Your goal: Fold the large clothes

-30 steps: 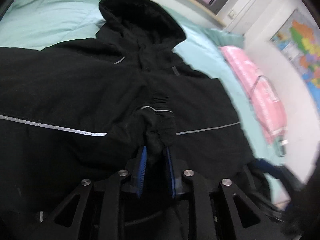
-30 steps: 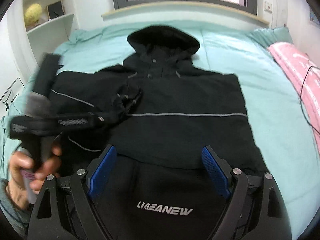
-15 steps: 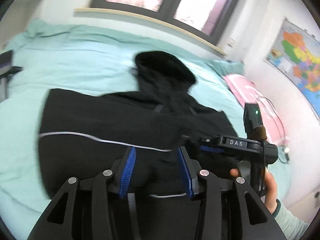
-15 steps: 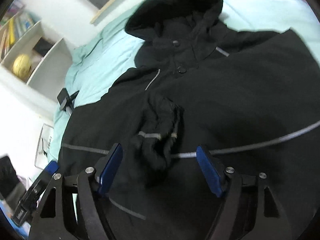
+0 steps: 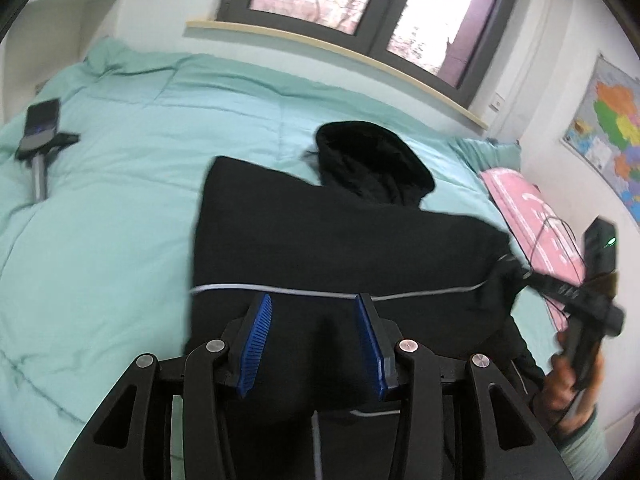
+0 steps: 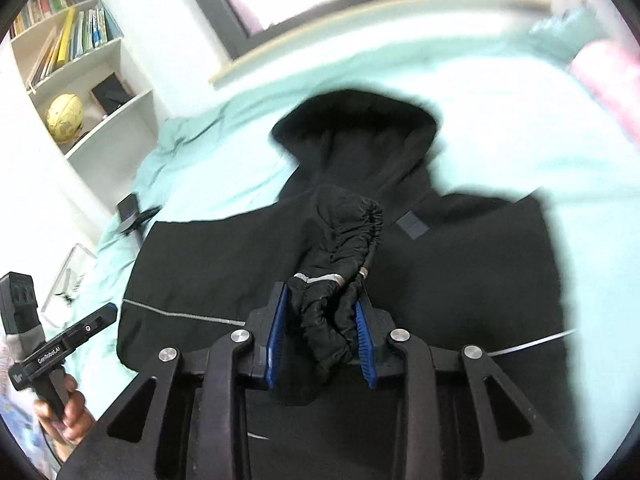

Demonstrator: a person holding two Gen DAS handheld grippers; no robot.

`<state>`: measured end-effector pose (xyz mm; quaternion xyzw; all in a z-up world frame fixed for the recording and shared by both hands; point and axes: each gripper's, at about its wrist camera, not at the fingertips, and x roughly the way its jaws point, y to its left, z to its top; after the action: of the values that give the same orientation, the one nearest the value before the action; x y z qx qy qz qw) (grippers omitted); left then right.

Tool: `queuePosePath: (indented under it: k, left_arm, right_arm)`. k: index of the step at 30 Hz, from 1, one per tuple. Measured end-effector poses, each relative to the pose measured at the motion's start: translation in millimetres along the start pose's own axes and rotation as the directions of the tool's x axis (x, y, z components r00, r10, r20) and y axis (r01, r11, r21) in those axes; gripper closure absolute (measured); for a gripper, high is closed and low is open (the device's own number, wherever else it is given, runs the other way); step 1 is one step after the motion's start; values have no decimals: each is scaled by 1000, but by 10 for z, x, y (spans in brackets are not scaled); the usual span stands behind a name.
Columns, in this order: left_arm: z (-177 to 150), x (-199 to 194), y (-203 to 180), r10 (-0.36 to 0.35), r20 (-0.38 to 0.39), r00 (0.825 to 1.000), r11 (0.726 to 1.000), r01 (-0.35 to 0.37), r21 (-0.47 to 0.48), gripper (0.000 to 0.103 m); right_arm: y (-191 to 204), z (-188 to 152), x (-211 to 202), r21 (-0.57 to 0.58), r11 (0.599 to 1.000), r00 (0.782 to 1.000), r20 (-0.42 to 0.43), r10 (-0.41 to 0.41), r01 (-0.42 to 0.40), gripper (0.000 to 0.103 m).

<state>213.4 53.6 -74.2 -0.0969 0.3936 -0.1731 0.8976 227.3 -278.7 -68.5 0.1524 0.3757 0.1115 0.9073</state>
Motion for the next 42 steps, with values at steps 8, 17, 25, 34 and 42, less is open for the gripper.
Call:
queuePosePath:
  k: [8,17,25,34,42]
  left_arm:
    - [-194,784,-339,3,-162,987,1000,2,29,59]
    - [-354,1126,-259,66,-235,970,997,-56,50,59]
    - [-92,758,-420,-52,-151,987,998,56,20,59]
    - [-183,1316,-182,3,-263,965,999,-12,-34,58]
    - [-315,1270,-281,72,-253,965,996,-56,67,58]
  right_arm:
    - [-797,83,-474,-3,980,980,-17,-198,198,67]
    - [-1553,-569,174,-48,869,840,-234,-490,493,68]
    - [-1025,-79,-570,45,964,965,-18,-263,263,31]
    - [-235,91,713,-125,966,940,-233,-250,226,26]
    - [-368,-81,1068,-168,934,904,-249,-349,314,26]
